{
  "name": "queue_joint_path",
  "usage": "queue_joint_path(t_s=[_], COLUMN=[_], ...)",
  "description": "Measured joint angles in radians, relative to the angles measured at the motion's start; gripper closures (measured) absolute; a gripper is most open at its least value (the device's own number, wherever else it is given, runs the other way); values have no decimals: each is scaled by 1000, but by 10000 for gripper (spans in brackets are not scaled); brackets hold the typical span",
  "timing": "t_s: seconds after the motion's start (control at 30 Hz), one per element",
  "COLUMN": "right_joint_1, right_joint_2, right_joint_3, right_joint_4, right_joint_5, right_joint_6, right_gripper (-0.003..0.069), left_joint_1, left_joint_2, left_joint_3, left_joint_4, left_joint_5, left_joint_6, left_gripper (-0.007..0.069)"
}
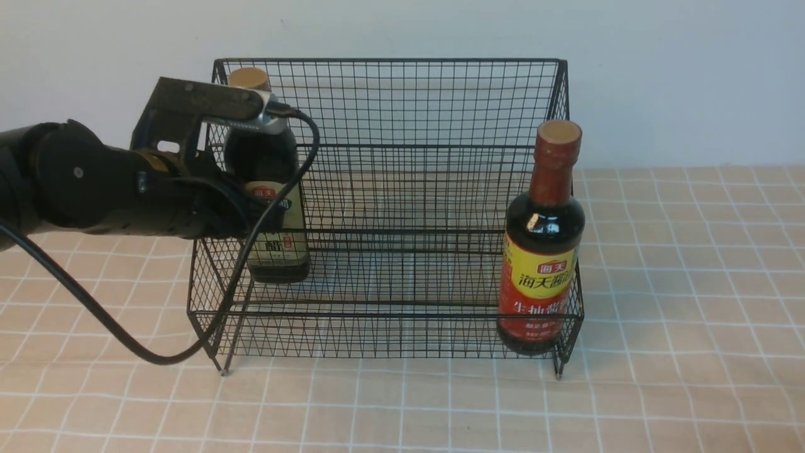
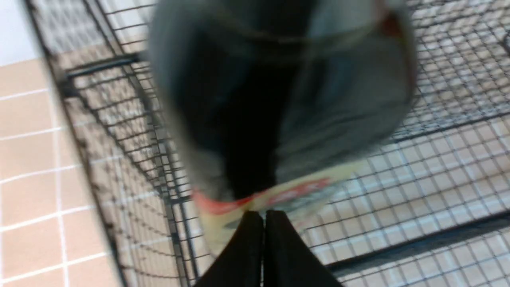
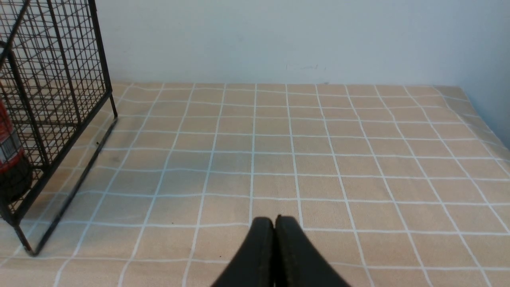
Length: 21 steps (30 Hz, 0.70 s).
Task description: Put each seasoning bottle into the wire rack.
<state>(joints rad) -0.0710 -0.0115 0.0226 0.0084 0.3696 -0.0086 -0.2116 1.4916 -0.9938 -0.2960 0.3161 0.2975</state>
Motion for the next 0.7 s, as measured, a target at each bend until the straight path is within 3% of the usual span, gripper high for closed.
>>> queue_joint_path(t_s=[0.4,0.7], right_joint_1=[0,0], right_joint_2=[0,0], right_joint_3=[0,0], right_joint_4=[1,1], right_joint_5=[0,0], right_joint_6=[0,0], right_gripper=[673,673], left_joint_1=[9,9], left_joint_2=[-52,-328], left_joint_3=[-1,0], left_joint_4=[1,6], left_joint_5=[184,377], left_joint_6=[-2,-10], left_gripper=[631,631])
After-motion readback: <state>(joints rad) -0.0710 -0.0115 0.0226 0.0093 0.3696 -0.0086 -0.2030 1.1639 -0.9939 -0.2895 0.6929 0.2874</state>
